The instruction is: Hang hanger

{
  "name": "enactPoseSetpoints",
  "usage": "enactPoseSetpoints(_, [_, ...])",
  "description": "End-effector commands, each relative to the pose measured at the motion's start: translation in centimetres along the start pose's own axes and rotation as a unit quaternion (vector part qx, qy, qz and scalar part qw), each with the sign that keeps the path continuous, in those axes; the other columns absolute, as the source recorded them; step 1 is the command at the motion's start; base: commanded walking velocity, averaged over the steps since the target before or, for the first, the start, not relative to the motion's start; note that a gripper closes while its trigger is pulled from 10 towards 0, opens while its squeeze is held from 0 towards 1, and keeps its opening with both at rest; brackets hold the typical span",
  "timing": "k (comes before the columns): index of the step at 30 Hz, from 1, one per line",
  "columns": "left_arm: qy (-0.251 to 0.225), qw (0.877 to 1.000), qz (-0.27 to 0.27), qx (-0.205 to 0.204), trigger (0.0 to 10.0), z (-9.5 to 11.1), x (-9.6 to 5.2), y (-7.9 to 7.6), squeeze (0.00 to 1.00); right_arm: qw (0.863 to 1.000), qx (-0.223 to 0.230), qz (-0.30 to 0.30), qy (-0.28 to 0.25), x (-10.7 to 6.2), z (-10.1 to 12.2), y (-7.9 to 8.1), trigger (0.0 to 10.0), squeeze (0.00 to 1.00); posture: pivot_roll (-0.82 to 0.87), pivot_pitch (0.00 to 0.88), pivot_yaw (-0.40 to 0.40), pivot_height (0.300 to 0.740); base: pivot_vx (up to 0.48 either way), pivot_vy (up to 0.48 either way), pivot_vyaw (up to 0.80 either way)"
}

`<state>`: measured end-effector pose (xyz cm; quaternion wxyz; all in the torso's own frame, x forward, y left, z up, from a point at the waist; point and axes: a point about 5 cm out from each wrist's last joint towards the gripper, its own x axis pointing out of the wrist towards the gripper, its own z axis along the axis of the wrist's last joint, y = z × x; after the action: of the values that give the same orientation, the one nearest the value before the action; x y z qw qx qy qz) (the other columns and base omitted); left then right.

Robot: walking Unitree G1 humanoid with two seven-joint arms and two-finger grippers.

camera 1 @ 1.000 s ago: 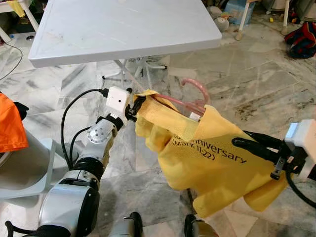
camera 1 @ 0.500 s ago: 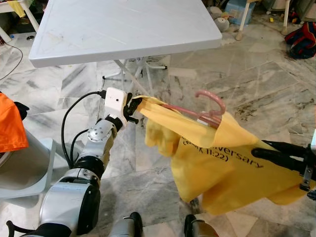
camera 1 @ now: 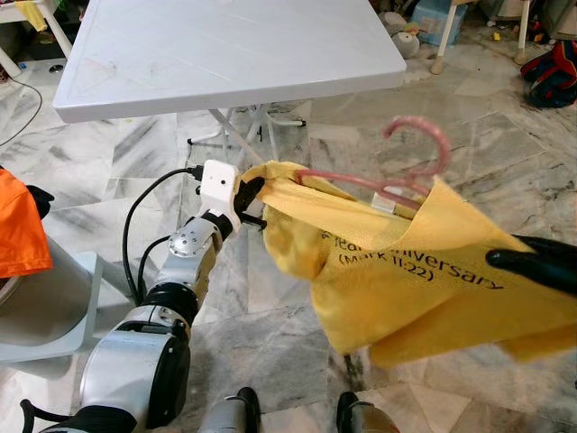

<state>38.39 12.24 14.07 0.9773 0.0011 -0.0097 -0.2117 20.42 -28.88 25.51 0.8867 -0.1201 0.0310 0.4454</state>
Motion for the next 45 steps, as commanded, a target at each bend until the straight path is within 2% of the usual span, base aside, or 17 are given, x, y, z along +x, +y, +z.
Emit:
enactPoseSetpoints(1, [0.053, 0.994, 0.082, -0.049, 0.0, -2.7, -2.3, 3.0, 0.00, 0.996, -0.040, -0.032, -0.070, -2.2, 2.9, -0.5, 10.0, 0.00, -0.13, 0.232, 0.032, 0.740, 0.000, 0.000, 0.00])
enactPoseSetpoints(6, [0.062, 0.995, 0.065, -0.051, 0.0, -3.3, -2.2, 2.1, 0.00, 0.994, -0.026, -0.030, -0.100, -2.0, 3.2, -0.7, 10.0, 0.00, -0.13, 0.233, 0.034, 0.740, 0.000, 0.000, 0.00])
enactPoseSetpoints(10, [0.050, 0.996, 0.056, -0.052, 0.0, -3.0, -1.9, 1.6, 0.00, 0.997, -0.018, -0.021, -0.069, -1.5, 2.1, -0.5, 10.0, 0.00, -0.12, 0.232, 0.035, 0.740, 0.000, 0.000, 0.00])
enactPoseSetpoints(14, [0.003, 0.997, 0.066, -0.041, 0.0, -1.0, -1.2, 1.8, 0.00, 0.999, -0.050, -0.006, 0.017, -0.9, 0.6, -0.1, 10.0, 0.00, -0.12, 0.233, 0.035, 0.740, 0.000, 0.000, 0.00])
enactPoseSetpoints(15, [0.003, 0.997, 0.066, -0.041, 0.0, -1.0, -1.2, 1.8, 0.00, 0.999, -0.050, -0.006, 0.017, -0.9, 0.6, -0.1, 10.0, 0.00, -0.12, 0.233, 0.035, 0.740, 0.000, 0.000, 0.00])
enactPoseSetpoints(16, [-0.020, 0.997, 0.067, -0.041, 0.0, 0.0, -0.8, 2.0, 0.00, 0.995, -0.073, -0.002, 0.062, -0.8, 0.1, 0.0, 10.0, 0.00, -0.12, 0.232, 0.034, 0.740, 0.000, 0.000, 0.00])
enactPoseSetpoints(20, [-0.058, 0.995, 0.066, -0.039, 0.0, 2.0, -0.2, 2.2, 0.00, 0.979, -0.134, -0.001, 0.155, -0.7, -1.4, -0.2, 10.0, 0.00, -0.12, 0.230, 0.035, 0.740, 0.000, 0.000, 0.00])
enactPoseSetpoints(25, [-0.071, 0.993, 0.092, -0.025, 0.0, 3.0, -0.2, 2.9, 0.00, 0.976, -0.141, 0.014, 0.165, -0.5, -1.3, 0.0, 10.0, 0.00, -0.12, 0.228, 0.036, 0.740, 0.000, 0.000, 0.00])
enactPoseSetpoints(29, [-0.074, 0.991, 0.106, -0.025, 0.0, 3.2, -0.3, 3.5, 0.00, 0.967, -0.163, 0.032, 0.194, -1.1, -1.1, 0.3, 10.0, 0.00, -0.13, 0.228, 0.035, 0.740, 0.000, 0.000, 0.00])
enactPoseSetpoints(31, [-0.068, 0.992, 0.106, -0.022, 0.0, 3.1, -0.3, 3.6, 0.00, 0.968, -0.163, 0.033, 0.186, -1.3, -0.5, 0.4, 10.0, 0.00, -0.13, 0.227, 0.035, 0.740, 0.000, 0.000, 0.00])
enactPoseSetpoints(33, [-0.050, 0.992, 0.113, -0.019, 0.0, 2.5, -0.5, 3.8, 0.00, 0.979, -0.151, 0.019, 0.139, -2.0, 1.2, 0.0, 10.0, 0.00, -0.14, 0.226, 0.035, 0.740, 0.000, 0.000, 0.00])
enactPoseSetpoints(35, [-0.029, 0.992, 0.122, -0.014, 0.0, 1.8, -0.7, 3.9, 0.00, 0.982, -0.150, 0.005, 0.118, -2.7, 2.1, -0.2, 10.0, 0.00, -0.14, 0.226, 0.035, 0.740, 0.000, 0.000, 0.00])
enactPoseSetpoints(38, [-0.019, 0.992, 0.125, -0.020, 0.0, 1.4, -0.8, 3.9, 0.00, 0.984, -0.148, -0.001, 0.097, -3.2, 3.0, -0.3, 10.0, 0.00, -0.14, 0.225, 0.036, 0.740, 0.000, 0.000, 0.00])
enactPoseSetpoints(42, [0.010, 0.992, 0.123, -0.020, 0.0, 0.3, -1.1, 3.7, 0.00, 0.988, -0.147, -0.022, 0.041, -4.3, 5.3, -0.8, 10.0, 0.00, -0.14, 0.225, 0.036, 0.740, 0.000, 0.000, 0.00])
enactPoseSetpoints(45, [0.023, 0.992, 0.120, -0.025, 0.0, -0.3, -1.1, 3.5, 0.00, 0.990, -0.138, -0.024, 0.006, -4.5, 6.0, -0.8, 10.0, 0.00, -0.14, 0.225, 0.035, 0.740, 0.000, 0.000, 0.00])
